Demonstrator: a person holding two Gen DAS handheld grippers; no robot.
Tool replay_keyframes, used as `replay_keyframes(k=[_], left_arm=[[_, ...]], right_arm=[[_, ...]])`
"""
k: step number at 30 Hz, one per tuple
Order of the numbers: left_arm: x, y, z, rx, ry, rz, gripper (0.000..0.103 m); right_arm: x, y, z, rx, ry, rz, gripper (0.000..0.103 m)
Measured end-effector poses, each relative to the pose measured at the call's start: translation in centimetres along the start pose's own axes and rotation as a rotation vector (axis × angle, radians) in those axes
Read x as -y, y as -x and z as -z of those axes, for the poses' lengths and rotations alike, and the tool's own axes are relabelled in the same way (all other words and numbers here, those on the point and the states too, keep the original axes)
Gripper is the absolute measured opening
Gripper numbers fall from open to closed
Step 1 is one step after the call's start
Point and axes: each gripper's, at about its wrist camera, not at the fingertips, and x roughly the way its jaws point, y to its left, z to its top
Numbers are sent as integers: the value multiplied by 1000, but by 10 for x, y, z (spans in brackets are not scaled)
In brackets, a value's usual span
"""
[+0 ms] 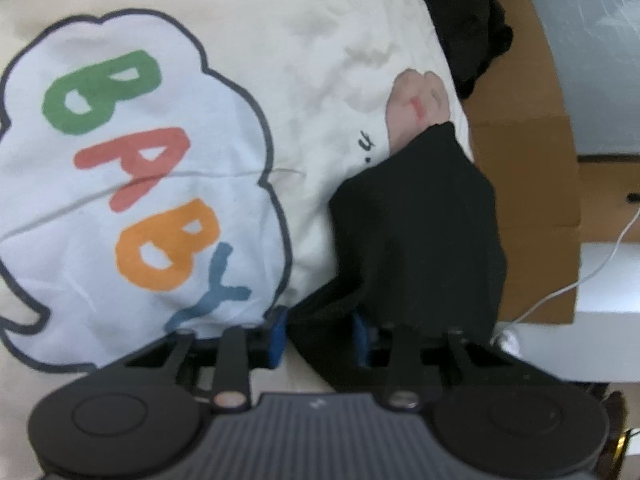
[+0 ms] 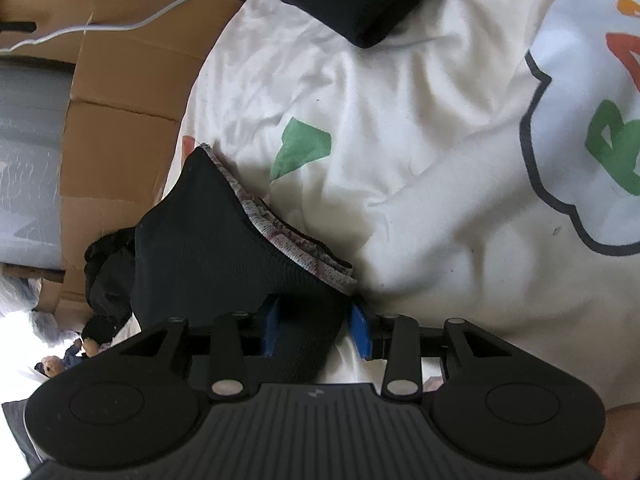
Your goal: Fold clothes
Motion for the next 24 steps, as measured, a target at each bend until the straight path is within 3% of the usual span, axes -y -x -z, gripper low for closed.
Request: replay_keyframes(k=[1, 4, 16, 24], left_arm=[[2, 1, 0, -3, -14, -6, 5], [8, 7, 0, -6, -19, -31, 5], [37, 41, 20, -26, -50, -134, 4], [36, 62, 47, -30, -61, -206, 4]], right_arm=[[-2, 1, 0, 5, 9, 0, 18], [-8, 7, 0, 11, 34, 4, 8], [-50, 42, -7, -16, 120, 103, 6], [-45, 62, 6, -46, 112, 166, 6]])
